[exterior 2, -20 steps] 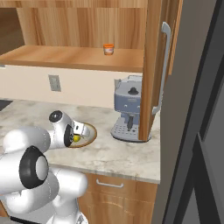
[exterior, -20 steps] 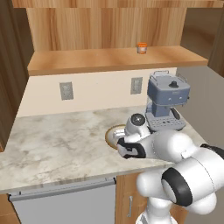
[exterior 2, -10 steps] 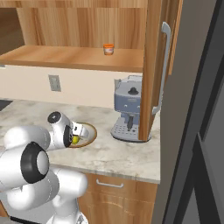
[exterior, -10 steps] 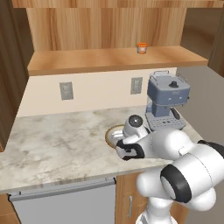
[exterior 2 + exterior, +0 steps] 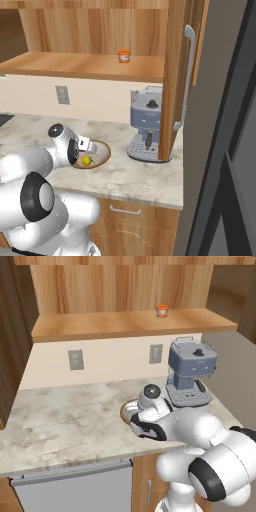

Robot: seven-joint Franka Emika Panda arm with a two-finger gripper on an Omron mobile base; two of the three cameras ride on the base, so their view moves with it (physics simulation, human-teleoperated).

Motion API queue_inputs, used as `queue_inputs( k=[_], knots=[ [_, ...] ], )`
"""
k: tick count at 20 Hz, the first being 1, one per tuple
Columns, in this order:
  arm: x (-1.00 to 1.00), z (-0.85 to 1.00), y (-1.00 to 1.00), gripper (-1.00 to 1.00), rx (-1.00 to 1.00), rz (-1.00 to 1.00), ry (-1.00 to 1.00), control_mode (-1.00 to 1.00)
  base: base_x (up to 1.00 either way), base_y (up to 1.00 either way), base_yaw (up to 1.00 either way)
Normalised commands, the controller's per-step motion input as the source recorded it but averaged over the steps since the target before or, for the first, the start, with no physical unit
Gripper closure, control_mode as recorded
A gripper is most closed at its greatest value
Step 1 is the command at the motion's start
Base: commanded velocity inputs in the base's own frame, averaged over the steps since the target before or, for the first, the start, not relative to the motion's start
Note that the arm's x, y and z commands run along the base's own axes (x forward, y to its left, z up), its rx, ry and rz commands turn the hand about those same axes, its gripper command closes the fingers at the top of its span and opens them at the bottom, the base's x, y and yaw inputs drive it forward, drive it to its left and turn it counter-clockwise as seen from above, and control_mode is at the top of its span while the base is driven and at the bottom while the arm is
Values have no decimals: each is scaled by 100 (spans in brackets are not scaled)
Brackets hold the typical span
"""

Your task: Pick the lemon from the cabinet and place it in the bowl. Then pick the bowl and place it in the sink. Then turn on the sink facuet.

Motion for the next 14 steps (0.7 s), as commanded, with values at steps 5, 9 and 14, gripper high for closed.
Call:
queue_inputs(
  k=[5,9,14],
  knots=[
    [-31,26,85,-100,-17,8,3,-100,0,0,0],
    [-11,0,69,-100,-20,11,13,-100,0,0,0],
    [3,-3,20,-100,-20,5,15,-100,0,0,0]
  ],
)
